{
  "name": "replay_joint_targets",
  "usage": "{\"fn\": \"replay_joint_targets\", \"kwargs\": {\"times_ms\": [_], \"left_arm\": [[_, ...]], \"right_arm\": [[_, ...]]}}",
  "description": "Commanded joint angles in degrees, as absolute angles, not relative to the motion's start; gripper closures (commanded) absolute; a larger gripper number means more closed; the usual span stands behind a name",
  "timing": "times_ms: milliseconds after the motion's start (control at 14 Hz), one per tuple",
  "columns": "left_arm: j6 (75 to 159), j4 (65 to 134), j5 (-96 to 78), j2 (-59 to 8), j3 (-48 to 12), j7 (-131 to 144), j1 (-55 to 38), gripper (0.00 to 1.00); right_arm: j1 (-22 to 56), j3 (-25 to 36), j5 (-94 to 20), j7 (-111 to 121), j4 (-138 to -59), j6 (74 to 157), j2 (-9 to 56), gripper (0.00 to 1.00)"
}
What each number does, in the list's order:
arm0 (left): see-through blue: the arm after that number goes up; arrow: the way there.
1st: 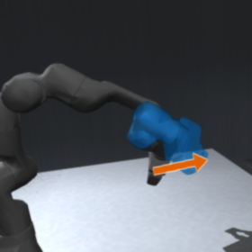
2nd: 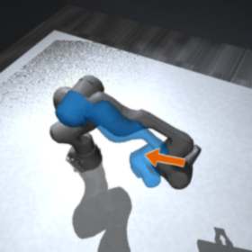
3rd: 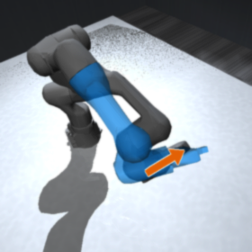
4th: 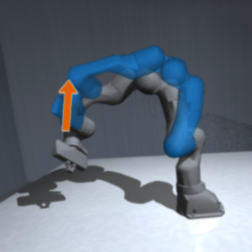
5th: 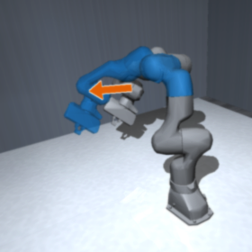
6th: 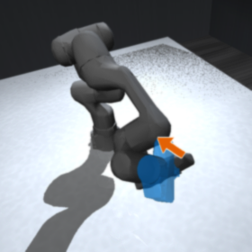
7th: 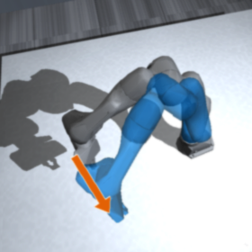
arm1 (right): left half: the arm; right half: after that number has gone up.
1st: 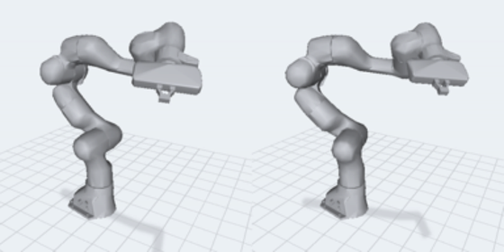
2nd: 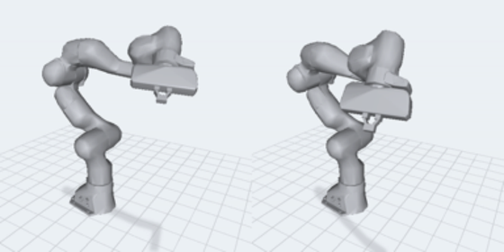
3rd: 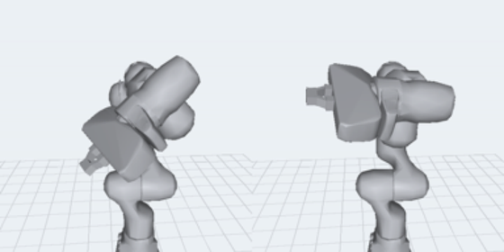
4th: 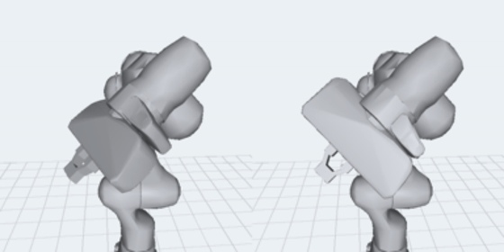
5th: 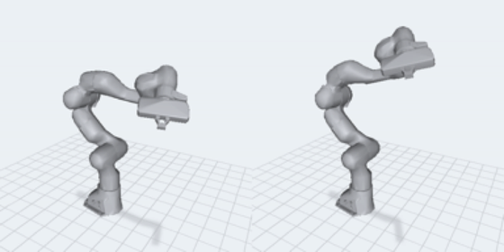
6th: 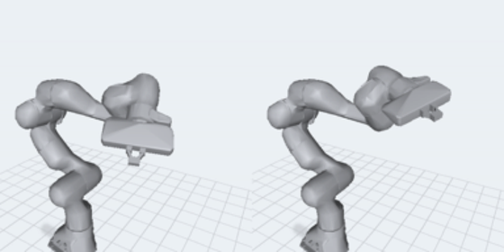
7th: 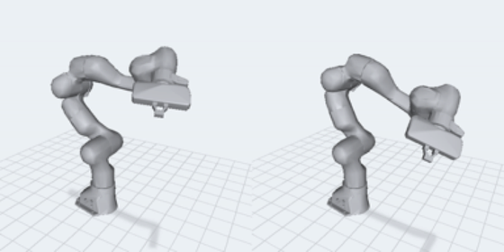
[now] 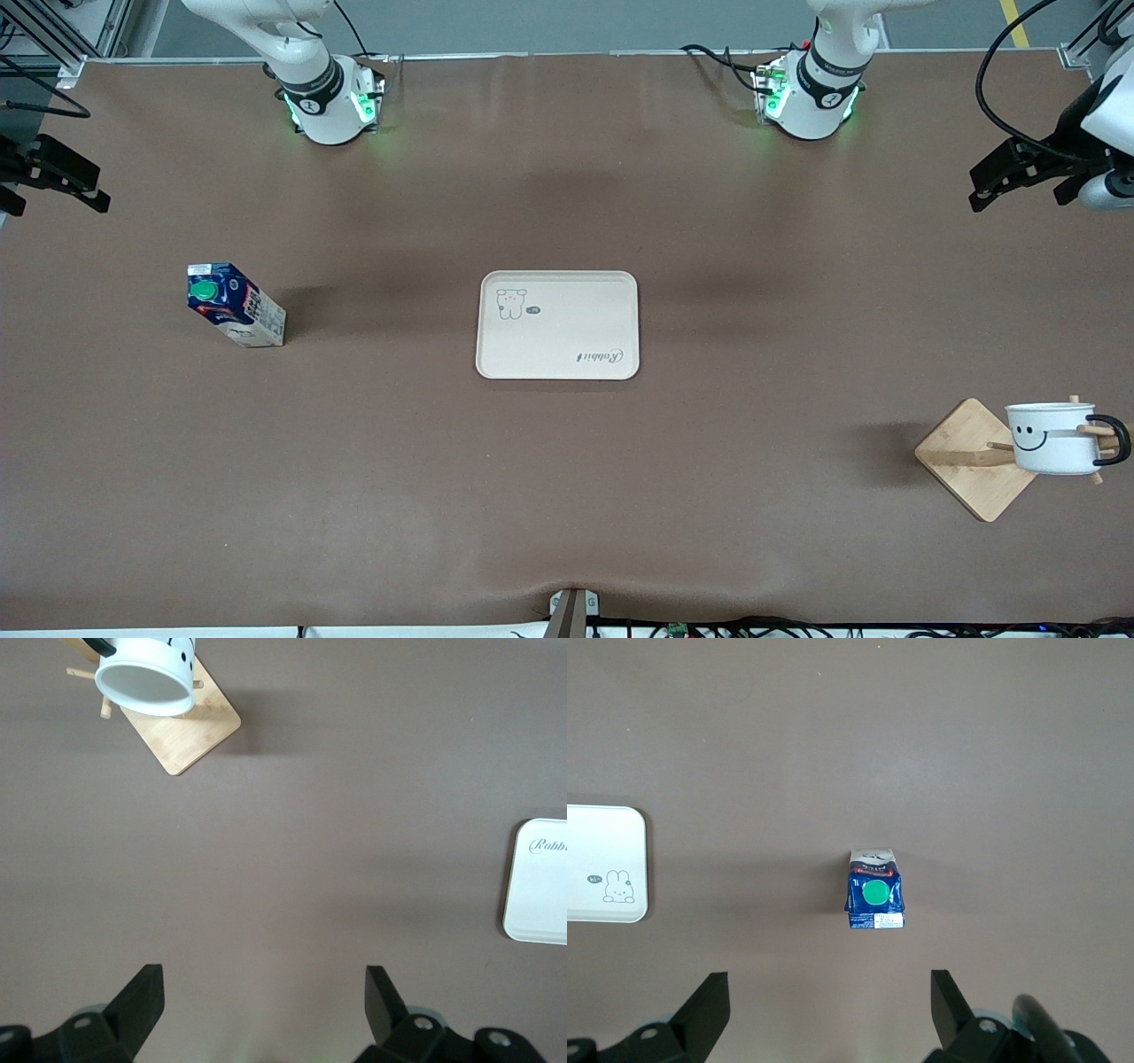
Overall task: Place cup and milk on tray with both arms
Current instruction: 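Reach the right gripper to the milk carton while the left gripper reaches the mug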
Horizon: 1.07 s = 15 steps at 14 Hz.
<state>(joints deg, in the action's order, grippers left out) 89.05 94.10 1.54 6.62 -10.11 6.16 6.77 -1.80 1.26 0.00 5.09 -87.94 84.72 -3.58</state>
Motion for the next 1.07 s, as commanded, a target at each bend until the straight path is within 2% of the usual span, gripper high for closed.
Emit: {"fn": "replay_joint_targets", "kwargs": {"times_ms": [0, 286, 500, 643, 1000], "left_arm": [[88.51, 92.81, 1.41, 6.24, -10.37, 5.89, 7.03, 0.0], [88.59, 91.15, 1.84, 4.84, -10.11, 6.15, 7.29, 0.0], [90.34, 88.69, 5.01, 1.33, -10.28, 6.24, 7.56, 0.0], [94.72, 90.43, 4.92, 0.35, -9.93, 6.77, 8.34, 0.0], [112.28, 101.05, 4.75, -0.18, -10.02, 10.98, 12.12, 0.0]], "right_arm": [[-2.37, 0.62, 0.35, 4.31, -86.31, 84.2, -2.12, 0.0], [-2.37, 0.62, 0.26, 4.31, -86.31, 84.37, -2.11, 0.0], [-2.37, 0.62, 0.44, 4.31, -86.22, 84.38, -2.02, 0.0], [-2.37, 0.62, 0.26, 4.31, -86.13, 84.38, -1.93, 0.0], [-2.46, 0.62, 0.35, 4.39, -84.55, 84.37, -1.15, 0.0]]}}
